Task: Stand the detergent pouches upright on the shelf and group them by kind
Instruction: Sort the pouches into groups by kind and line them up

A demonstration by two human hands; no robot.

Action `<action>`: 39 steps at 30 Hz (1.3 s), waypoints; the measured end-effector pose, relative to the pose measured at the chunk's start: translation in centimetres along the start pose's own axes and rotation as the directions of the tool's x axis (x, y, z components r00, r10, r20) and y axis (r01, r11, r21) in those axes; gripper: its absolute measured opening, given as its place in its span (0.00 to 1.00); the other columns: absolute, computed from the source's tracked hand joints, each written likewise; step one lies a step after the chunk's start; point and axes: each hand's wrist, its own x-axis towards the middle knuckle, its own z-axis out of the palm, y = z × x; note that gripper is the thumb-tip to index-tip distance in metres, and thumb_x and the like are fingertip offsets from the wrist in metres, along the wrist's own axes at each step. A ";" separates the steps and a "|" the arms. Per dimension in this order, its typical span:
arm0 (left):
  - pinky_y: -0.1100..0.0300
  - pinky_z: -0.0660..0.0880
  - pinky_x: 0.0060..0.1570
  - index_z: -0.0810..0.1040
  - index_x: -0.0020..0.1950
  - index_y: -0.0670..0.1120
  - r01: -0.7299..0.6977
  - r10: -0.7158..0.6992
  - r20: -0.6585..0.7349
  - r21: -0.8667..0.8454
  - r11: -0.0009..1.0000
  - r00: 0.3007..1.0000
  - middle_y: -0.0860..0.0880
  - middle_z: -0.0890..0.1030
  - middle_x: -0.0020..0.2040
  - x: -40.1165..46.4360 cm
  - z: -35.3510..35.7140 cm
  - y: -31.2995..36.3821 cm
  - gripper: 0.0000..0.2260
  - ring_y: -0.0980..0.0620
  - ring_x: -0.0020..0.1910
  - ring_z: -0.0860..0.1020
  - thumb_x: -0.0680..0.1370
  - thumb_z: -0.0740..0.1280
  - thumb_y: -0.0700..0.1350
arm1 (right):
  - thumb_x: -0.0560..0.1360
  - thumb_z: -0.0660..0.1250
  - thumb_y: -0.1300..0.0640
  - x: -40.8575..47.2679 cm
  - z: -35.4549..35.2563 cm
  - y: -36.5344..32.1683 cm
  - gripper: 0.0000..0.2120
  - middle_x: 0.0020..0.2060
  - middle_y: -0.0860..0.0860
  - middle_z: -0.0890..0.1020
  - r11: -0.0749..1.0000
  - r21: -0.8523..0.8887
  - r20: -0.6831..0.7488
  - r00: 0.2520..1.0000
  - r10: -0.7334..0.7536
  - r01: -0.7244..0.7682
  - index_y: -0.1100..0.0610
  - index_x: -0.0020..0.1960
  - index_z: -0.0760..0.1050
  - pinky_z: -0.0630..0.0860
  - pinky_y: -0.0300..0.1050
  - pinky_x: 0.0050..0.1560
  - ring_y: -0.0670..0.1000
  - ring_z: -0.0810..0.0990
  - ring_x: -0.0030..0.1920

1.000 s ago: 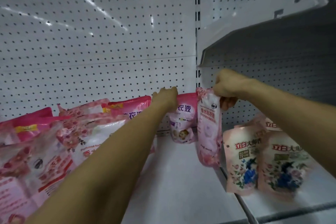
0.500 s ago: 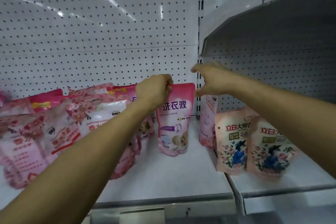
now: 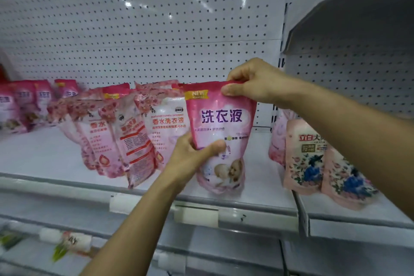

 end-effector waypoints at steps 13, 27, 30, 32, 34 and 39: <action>0.51 0.82 0.41 0.79 0.57 0.39 -0.038 -0.033 -0.396 -0.169 0.985 0.917 0.42 0.87 0.46 -3.5 -5.5 -3.3 0.23 0.42 0.43 0.86 0.67 0.79 0.49 | 0.81 0.57 0.46 1.9 9.2 4.1 0.19 0.39 0.55 0.78 0.847 0.523 -0.369 0.870 0.328 -0.098 0.62 0.48 0.73 0.77 0.51 0.32 0.52 0.78 0.35; 0.60 0.82 0.40 0.81 0.55 0.47 -0.047 0.020 -0.404 -0.057 0.997 0.915 0.48 0.87 0.44 -1.4 -7.9 -4.9 0.13 0.51 0.42 0.86 0.71 0.76 0.43 | 0.78 0.66 0.55 10.8 16.5 11.2 0.14 0.51 0.58 0.84 0.743 0.592 -0.165 0.855 0.492 -0.313 0.61 0.60 0.77 0.81 0.48 0.44 0.60 0.84 0.49; 0.59 0.82 0.39 0.80 0.58 0.44 -0.047 0.016 -0.394 -0.069 0.997 0.919 0.47 0.87 0.45 -1.4 -7.9 -5.0 0.16 0.50 0.42 0.86 0.72 0.76 0.42 | 0.76 0.68 0.57 10.9 17.0 11.6 0.13 0.50 0.64 0.84 0.773 0.558 -0.276 0.811 0.516 -0.302 0.66 0.54 0.80 0.81 0.49 0.46 0.63 0.84 0.47; 0.57 0.82 0.41 0.80 0.58 0.44 -0.049 0.021 -0.397 -0.062 0.997 0.918 0.47 0.87 0.45 -1.4 -7.9 -5.1 0.16 0.48 0.43 0.86 0.71 0.76 0.43 | 0.76 0.69 0.55 9.7 17.0 11.9 0.14 0.48 0.64 0.84 0.805 0.526 -0.347 0.795 0.498 -0.275 0.67 0.50 0.81 0.82 0.54 0.48 0.63 0.84 0.46; 0.57 0.82 0.40 0.80 0.57 0.43 -0.058 0.025 -0.406 -0.069 0.996 0.914 0.47 0.87 0.44 -1.5 -7.6 -5.2 0.15 0.48 0.42 0.86 0.71 0.76 0.43 | 0.74 0.68 0.49 7.6 16.6 12.2 0.16 0.43 0.62 0.84 0.845 0.465 -0.391 0.795 0.464 -0.264 0.64 0.45 0.81 0.81 0.61 0.48 0.62 0.84 0.44; 0.53 0.83 0.43 0.79 0.59 0.43 -0.068 0.015 -0.449 -0.101 0.993 0.893 0.44 0.87 0.48 -2.6 -5.6 -5.0 0.23 0.45 0.45 0.86 0.67 0.78 0.48 | 0.69 0.65 0.40 1.0 14.0 12.3 0.23 0.31 0.58 0.79 0.893 0.381 -0.457 0.790 0.409 -0.242 0.62 0.36 0.72 0.80 0.59 0.43 0.59 0.80 0.34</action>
